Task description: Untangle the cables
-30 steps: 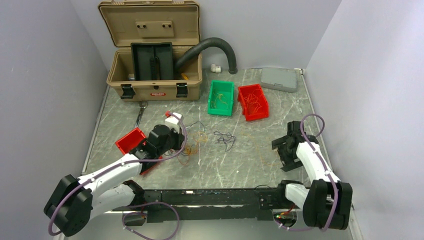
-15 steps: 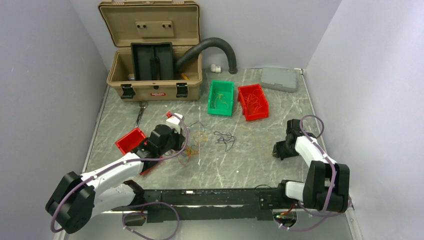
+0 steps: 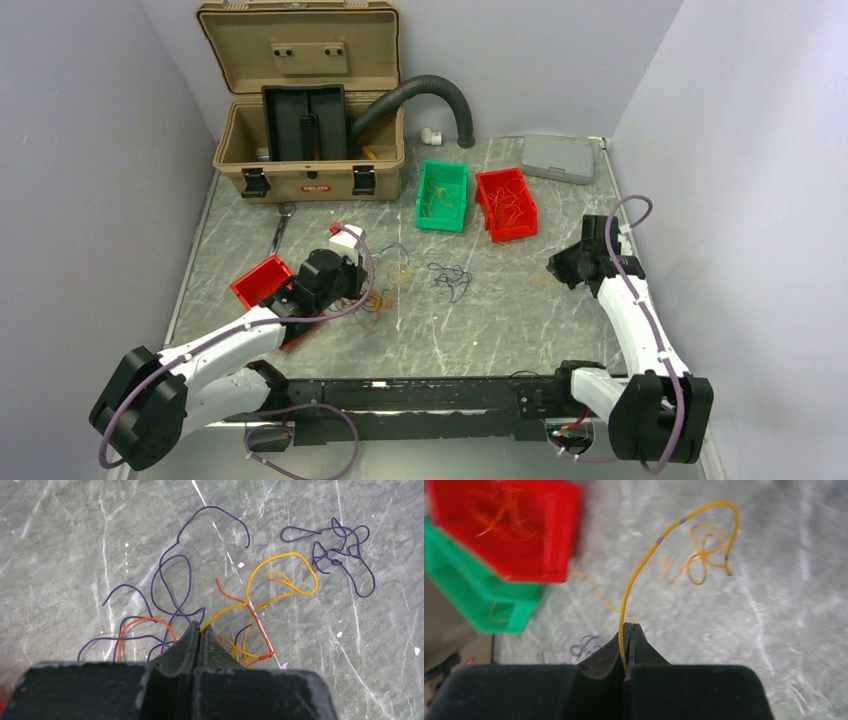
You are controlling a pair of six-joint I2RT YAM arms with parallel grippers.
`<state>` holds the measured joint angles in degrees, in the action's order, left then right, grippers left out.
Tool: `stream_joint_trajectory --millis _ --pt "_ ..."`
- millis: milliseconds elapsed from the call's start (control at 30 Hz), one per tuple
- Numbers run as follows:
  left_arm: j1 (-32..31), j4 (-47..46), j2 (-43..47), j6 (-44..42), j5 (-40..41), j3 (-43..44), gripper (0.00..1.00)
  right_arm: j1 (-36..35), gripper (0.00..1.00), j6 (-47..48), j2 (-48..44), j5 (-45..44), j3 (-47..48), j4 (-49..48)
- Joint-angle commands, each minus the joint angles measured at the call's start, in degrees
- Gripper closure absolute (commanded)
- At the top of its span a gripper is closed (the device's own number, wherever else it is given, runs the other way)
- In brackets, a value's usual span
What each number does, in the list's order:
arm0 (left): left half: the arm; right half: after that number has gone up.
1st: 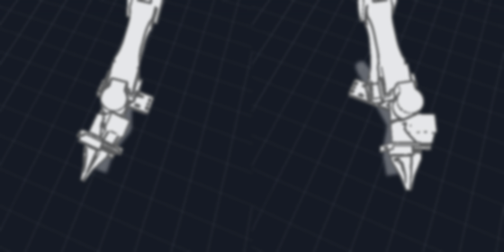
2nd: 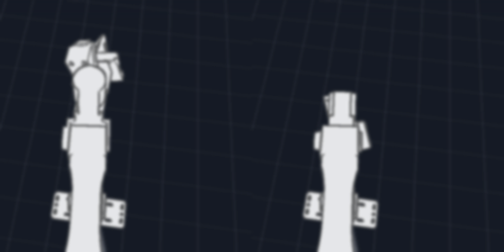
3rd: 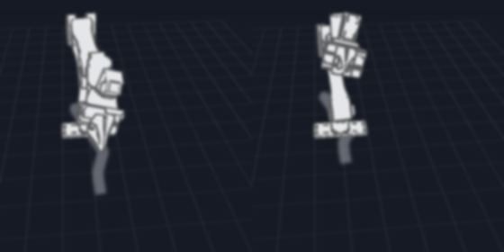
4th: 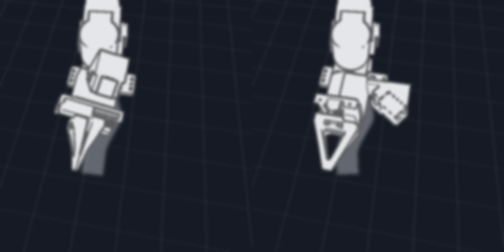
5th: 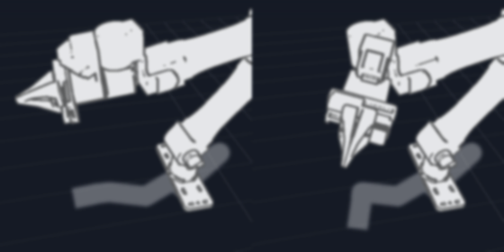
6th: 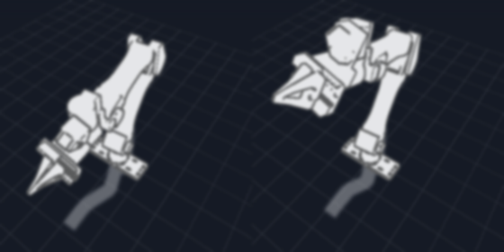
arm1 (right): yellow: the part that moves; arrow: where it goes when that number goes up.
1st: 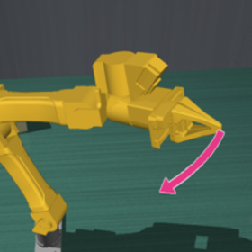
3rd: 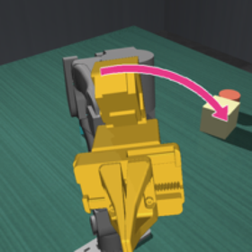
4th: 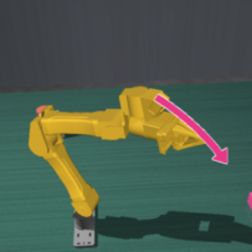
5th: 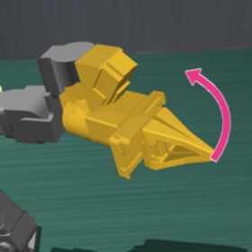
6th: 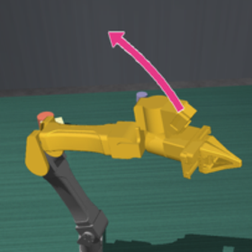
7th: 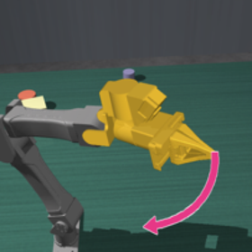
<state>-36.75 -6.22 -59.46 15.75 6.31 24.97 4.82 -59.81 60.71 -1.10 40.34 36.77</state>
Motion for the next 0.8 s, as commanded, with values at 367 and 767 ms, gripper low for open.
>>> stream_joint_trajectory --millis 367,767 --pt "-0.19 -0.76 4.49 2.00 9.89 -0.53 1.00 -22.12 1.00 12.09 7.41 -3.59 22.09 -6.35" --pt "-0.19 0.26 4.43 2.12 11.66 -0.34 1.00 -30.28 1.00 15.04 14.43 -6.17 35.45 -7.83"
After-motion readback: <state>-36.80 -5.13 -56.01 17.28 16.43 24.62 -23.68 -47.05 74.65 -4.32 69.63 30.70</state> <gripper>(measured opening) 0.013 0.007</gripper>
